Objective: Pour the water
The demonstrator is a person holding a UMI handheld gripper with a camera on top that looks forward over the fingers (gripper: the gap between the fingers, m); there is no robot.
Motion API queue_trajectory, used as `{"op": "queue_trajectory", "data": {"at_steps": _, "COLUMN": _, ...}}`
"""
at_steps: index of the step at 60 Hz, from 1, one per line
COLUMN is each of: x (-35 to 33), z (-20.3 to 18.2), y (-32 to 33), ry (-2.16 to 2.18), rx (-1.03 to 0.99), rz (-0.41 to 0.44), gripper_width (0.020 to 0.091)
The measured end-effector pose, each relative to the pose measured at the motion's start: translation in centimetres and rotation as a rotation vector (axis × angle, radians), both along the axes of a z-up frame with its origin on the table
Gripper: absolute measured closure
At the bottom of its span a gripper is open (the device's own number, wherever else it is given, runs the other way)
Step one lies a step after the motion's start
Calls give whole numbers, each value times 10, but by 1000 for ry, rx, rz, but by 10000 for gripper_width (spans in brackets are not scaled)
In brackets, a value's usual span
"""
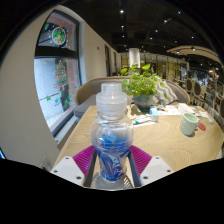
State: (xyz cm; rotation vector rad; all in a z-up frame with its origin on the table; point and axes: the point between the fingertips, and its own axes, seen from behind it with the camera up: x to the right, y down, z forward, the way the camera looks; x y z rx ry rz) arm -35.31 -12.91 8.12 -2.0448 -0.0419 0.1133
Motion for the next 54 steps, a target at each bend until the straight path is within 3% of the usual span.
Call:
{"op": "queue_trajectory", "data": {"at_steps": 1, "x": 1, "z": -1, "y": 1, "ry": -4, "rx": 0, "rz": -8, "gripper_width": 560}}
{"op": "queue_trajectory", "data": {"at_steps": 10, "x": 0, "z": 1, "y": 7, "ry": -12, "rx": 32, "rz": -4, "gripper_width": 645}}
{"op": "queue_trajectory", "data": {"at_steps": 19, "x": 7, "z": 4, "y": 9, "ry": -11, "rx": 23, "rz": 12, "gripper_width": 810}}
{"op": "queue_trajectory", "data": {"at_steps": 27, "x": 20, "z": 33, "y": 17, "ry": 55, "rx": 42, "rz": 1, "gripper_width": 811}}
{"op": "queue_trajectory", "data": {"at_steps": 36, "x": 41, "z": 94, "y": 45, "ry": 275, "rx": 75, "rz": -10, "gripper_width": 808}}
{"op": "queue_trajectory", "data": {"at_steps": 46, "x": 89, "z": 158, "y": 91, "ry": 664, "rx": 88, "rz": -30, "gripper_width": 807}}
{"op": "queue_trajectory", "data": {"at_steps": 54, "x": 142, "z": 179, "y": 130, "ry": 1077, "rx": 47, "rz": -81, "gripper_width": 813}}
